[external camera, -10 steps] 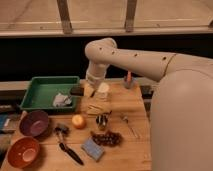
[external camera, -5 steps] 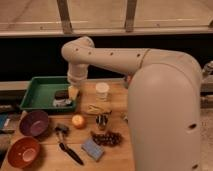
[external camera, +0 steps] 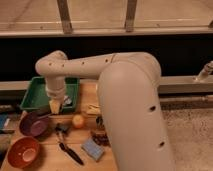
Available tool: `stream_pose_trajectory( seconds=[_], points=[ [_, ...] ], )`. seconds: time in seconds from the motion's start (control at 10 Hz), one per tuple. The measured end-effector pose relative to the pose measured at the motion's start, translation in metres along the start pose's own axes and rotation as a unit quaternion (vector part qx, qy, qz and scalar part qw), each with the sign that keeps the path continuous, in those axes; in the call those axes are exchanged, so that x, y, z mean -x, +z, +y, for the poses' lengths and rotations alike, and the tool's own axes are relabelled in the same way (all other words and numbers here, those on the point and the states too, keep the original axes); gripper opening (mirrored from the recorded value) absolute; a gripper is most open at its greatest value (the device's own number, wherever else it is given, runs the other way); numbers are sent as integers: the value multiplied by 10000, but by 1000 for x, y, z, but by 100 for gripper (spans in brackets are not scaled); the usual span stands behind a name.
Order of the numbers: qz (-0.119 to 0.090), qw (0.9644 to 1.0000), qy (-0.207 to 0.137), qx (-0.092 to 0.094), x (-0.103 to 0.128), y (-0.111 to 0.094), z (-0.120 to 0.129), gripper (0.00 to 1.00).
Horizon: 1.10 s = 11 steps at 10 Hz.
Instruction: Wipe purple bowl with eraser
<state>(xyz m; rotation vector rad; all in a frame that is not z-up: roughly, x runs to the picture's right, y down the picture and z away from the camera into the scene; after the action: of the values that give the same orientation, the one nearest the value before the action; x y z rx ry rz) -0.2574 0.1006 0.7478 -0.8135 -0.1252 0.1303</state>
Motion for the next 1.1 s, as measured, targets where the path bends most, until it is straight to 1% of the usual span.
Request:
stream_pose_trajectory(
  seconds=[0.1, 0.3, 0.5, 0.6, 0.8, 1.0, 1.1],
  points=[
    [3, 10000, -26, 42, 1, 3, 3, 0],
    [6, 10000, 2, 30, -2, 2, 1, 0],
    [10, 10000, -41, 40, 1, 2, 1, 0],
    [118, 9999, -92, 85, 0, 5, -2, 0],
    [187, 9993, -226, 251, 16, 27, -6, 0],
    [359, 9979, -277, 456, 19, 57, -15, 0],
    [412, 9971, -325, 560, 24, 69, -14, 0]
  ],
)
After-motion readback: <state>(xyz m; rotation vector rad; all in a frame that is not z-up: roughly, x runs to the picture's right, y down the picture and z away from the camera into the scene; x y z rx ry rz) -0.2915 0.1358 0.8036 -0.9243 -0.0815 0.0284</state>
